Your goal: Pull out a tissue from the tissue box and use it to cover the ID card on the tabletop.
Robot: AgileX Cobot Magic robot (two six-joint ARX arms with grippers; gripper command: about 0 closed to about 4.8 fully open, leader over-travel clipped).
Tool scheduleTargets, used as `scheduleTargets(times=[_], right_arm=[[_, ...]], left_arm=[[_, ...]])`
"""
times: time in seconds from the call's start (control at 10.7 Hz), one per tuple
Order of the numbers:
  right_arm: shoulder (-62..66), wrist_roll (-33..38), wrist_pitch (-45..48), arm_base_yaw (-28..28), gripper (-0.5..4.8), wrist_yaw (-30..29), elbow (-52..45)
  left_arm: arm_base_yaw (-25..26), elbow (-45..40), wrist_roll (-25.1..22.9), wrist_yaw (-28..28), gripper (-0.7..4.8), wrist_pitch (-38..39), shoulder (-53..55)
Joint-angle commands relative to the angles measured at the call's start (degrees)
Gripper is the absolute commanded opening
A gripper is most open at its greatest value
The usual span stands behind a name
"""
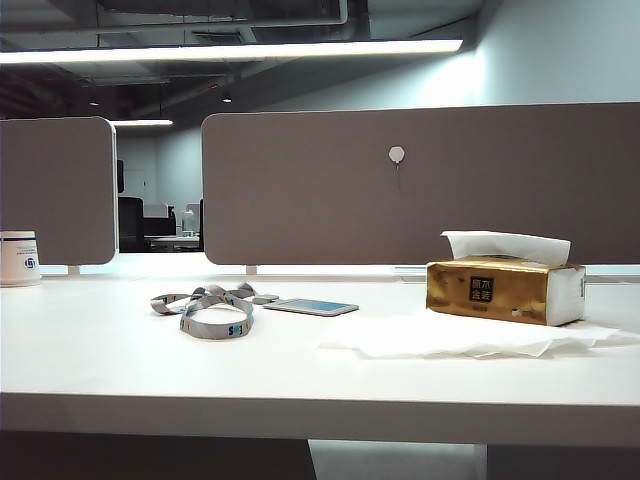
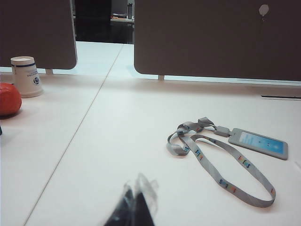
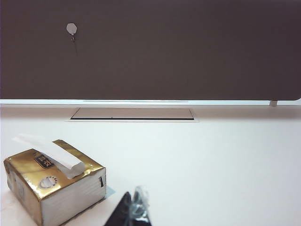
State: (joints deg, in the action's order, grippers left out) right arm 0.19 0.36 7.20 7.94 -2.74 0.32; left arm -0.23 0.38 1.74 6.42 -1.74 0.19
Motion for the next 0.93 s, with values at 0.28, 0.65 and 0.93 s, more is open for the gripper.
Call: scheduleTargets(times=[0.28, 0.65, 0.93], right_arm=[[0.0, 0.1, -0.5, 0.0, -0.06, 0.1, -0.2], [0.0, 0.1, -0.9, 0.0, -0.06, 0.0, -0.2], [0.0, 0.1, 1.2, 0.0, -0.06, -1.6, -0.2]], left_arm=[[0.0, 0.2, -0.2, 0.0, -0.05, -0.9, 0.0], [0.0, 0.2, 0.5, 0.3, -0.05, -0.9, 0.0], [0.0, 0.2, 0.6, 4.9, -0.05, -1.1, 0.0]])
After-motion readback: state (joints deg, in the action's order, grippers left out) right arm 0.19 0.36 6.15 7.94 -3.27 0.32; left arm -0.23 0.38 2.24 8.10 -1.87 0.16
